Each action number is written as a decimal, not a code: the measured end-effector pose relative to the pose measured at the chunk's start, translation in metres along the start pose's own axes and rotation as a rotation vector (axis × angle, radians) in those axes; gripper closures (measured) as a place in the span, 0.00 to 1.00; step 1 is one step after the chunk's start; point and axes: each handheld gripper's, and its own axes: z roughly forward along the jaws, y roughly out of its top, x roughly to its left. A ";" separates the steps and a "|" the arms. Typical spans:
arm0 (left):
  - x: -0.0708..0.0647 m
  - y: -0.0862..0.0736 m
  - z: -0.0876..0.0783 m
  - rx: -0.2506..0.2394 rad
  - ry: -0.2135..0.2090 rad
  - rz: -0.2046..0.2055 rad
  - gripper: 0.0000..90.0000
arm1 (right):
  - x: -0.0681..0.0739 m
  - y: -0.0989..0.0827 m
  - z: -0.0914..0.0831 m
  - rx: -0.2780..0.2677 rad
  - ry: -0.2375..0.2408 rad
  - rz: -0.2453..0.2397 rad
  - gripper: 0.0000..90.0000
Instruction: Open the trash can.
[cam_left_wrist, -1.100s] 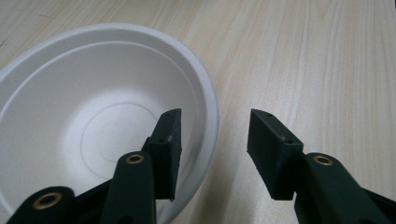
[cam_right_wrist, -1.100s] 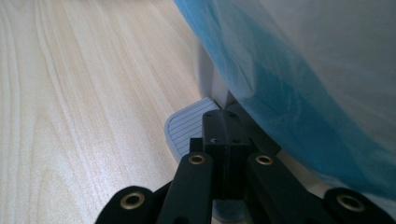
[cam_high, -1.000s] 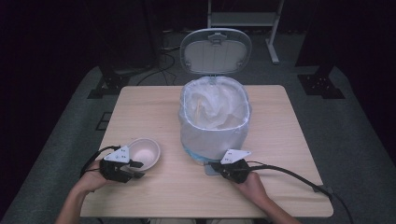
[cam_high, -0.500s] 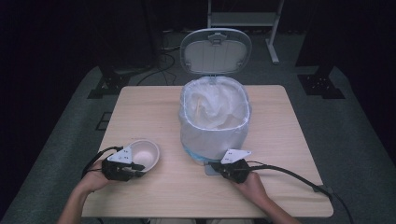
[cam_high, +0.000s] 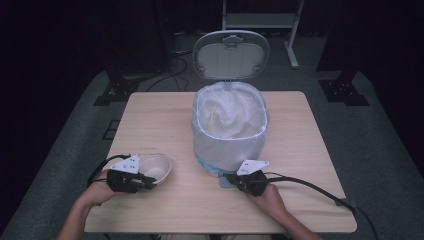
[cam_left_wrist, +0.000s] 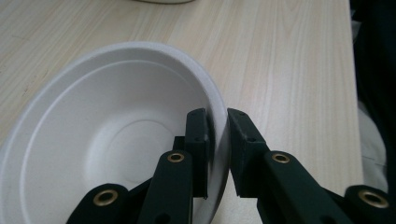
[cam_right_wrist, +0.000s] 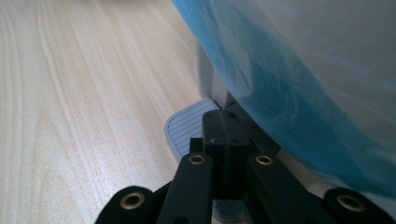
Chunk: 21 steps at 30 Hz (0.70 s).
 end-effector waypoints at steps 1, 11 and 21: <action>0.000 0.000 -0.001 0.002 -0.010 0.000 0.88 | 0.000 0.000 0.000 0.000 0.000 0.000 1.00; 0.000 0.008 -0.011 -0.037 -0.034 -0.003 0.91 | 0.000 0.000 0.000 0.000 0.000 0.001 1.00; 0.000 0.011 -0.019 -0.064 -0.048 -0.004 0.92 | -0.001 0.000 0.000 0.001 0.004 0.006 1.00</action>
